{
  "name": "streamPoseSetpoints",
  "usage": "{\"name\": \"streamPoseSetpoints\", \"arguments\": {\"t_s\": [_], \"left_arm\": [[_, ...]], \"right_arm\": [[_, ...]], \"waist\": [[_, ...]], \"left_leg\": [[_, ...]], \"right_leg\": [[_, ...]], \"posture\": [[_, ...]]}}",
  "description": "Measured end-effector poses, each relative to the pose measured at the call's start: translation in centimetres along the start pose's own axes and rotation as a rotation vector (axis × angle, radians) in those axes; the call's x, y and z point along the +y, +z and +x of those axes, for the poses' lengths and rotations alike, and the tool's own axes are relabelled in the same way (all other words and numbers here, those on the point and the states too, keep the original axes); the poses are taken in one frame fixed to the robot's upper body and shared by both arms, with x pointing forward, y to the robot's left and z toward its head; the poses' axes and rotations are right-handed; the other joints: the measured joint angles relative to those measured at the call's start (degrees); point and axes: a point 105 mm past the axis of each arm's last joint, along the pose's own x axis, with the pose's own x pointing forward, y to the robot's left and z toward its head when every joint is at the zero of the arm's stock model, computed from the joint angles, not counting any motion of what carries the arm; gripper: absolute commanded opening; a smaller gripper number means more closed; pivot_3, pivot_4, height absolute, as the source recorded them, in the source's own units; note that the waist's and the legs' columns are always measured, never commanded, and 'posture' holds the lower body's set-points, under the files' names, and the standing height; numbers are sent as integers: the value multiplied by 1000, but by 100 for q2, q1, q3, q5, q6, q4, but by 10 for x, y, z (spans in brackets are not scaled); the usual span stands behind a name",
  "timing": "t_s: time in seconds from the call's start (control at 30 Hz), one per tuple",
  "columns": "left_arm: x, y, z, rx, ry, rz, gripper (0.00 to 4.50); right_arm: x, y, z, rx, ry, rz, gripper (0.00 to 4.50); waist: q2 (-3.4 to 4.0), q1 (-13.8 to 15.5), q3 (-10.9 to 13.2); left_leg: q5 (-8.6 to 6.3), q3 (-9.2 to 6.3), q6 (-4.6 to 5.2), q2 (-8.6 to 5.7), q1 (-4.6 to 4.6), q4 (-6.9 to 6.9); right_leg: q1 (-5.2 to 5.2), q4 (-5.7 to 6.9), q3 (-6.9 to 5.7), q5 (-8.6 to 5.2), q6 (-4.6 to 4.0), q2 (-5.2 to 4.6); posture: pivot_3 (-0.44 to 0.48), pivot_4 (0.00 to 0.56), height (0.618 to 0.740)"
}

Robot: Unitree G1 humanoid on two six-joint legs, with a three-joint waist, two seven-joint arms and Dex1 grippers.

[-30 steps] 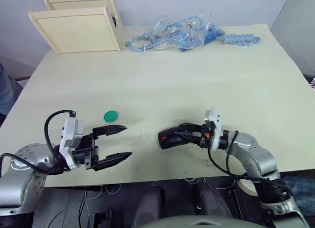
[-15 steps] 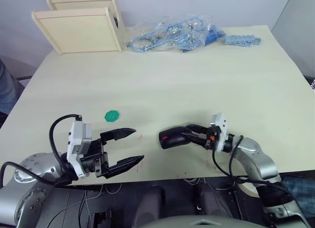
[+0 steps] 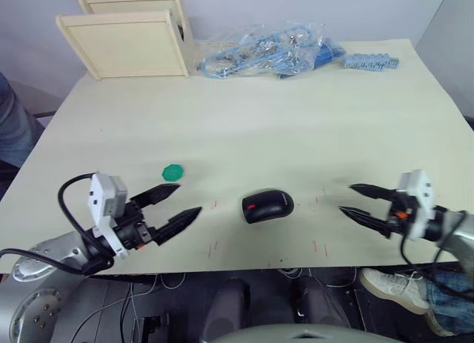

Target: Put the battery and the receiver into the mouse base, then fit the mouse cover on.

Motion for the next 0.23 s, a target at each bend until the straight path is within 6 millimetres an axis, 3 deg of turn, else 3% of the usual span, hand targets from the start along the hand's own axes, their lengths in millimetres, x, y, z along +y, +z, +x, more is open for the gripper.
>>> {"name": "streamPoseSetpoints", "arguments": {"t_s": [0.23], "left_arm": [[2, -25, -15, 28, 17, -22, 4500]], "right_arm": [[5, -13, -15, 30, -13, 36, 4434]], "waist": [[-14, 11, 4]], "left_leg": [[0, 9, 0, 5, 0, 2]], "right_leg": [[0, -4, 5, -9, -15, -2]], "posture": [[0, 150, 740]]}}
